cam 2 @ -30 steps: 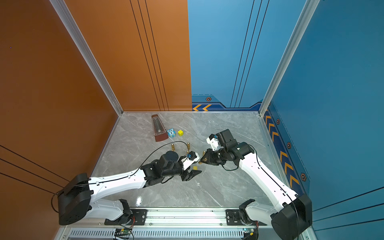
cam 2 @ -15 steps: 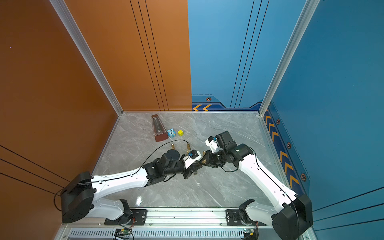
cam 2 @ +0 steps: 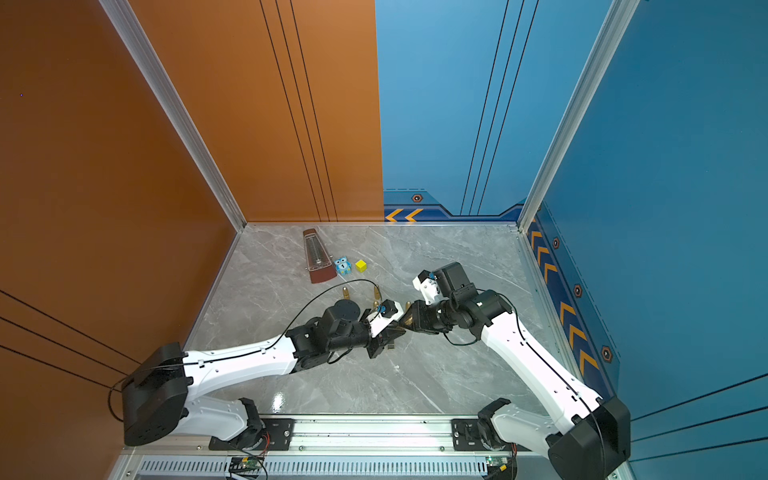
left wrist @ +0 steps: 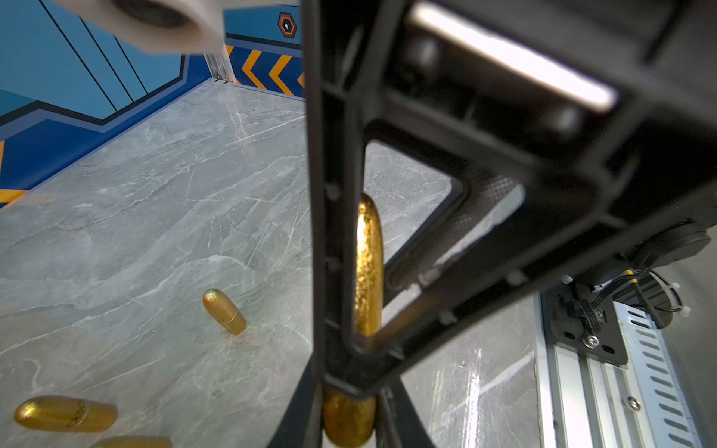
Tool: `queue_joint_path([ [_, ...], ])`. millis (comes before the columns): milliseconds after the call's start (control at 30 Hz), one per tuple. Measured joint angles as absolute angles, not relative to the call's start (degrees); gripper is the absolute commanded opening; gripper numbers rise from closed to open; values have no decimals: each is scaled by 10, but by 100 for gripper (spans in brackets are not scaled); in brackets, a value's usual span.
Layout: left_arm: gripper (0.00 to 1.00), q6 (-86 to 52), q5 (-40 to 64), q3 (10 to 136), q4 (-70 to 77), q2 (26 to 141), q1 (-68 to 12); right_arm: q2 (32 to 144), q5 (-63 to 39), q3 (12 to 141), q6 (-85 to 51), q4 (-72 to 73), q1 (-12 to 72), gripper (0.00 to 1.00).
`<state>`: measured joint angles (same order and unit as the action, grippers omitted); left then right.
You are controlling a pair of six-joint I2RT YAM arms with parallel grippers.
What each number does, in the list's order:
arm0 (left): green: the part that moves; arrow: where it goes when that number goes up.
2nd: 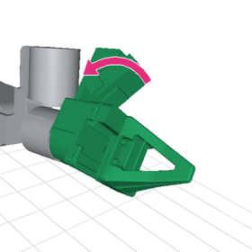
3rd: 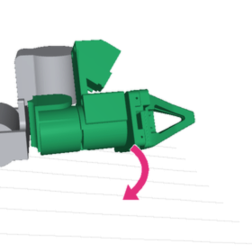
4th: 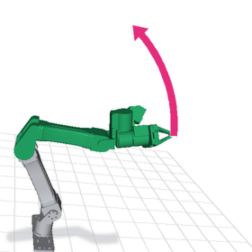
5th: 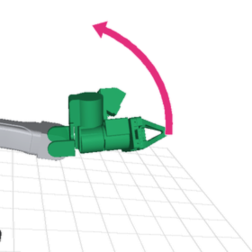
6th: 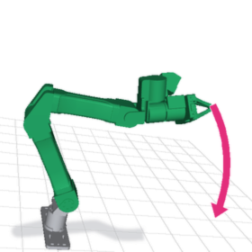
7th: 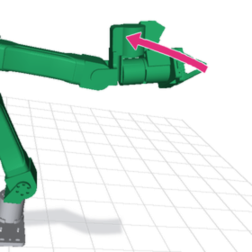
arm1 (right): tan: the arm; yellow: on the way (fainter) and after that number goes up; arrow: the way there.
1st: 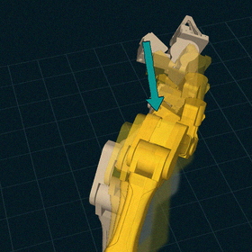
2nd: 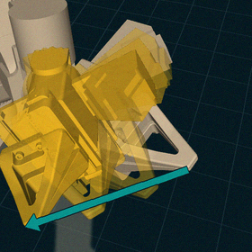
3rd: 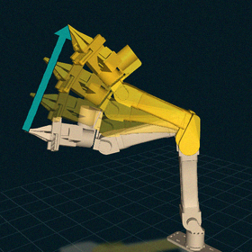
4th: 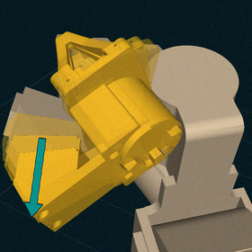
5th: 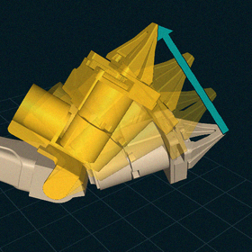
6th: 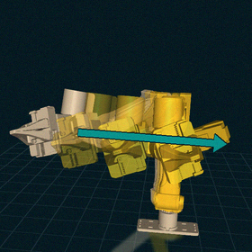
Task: Open the lipstick cap
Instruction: Open the cover of the lipstick.
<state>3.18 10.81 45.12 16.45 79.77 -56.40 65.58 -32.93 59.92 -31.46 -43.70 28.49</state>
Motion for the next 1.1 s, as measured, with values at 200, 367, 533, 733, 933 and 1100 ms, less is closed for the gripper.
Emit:
queue_joint_path([
  [200,0,21,101,451,164,798,-564,638,-301,599,-309,-428,280,34],
  [367,0,9,99,450,164,798,-564,645,-300,595,-302,-422,280,23],
  [533,0,1,94,450,160,801,-564,647,-309,586,-301,-408,278,15],
  [733,0,-1,90,450,161,802,-564,647,-311,584,-298,-404,273,13],
  [933,0,-1,88,450,170,801,-565,641,-328,584,-298,-405,257,13],
  [1100,0,0,85,450,177,797,-568,630,-349,584,-296,-410,240,14],
])
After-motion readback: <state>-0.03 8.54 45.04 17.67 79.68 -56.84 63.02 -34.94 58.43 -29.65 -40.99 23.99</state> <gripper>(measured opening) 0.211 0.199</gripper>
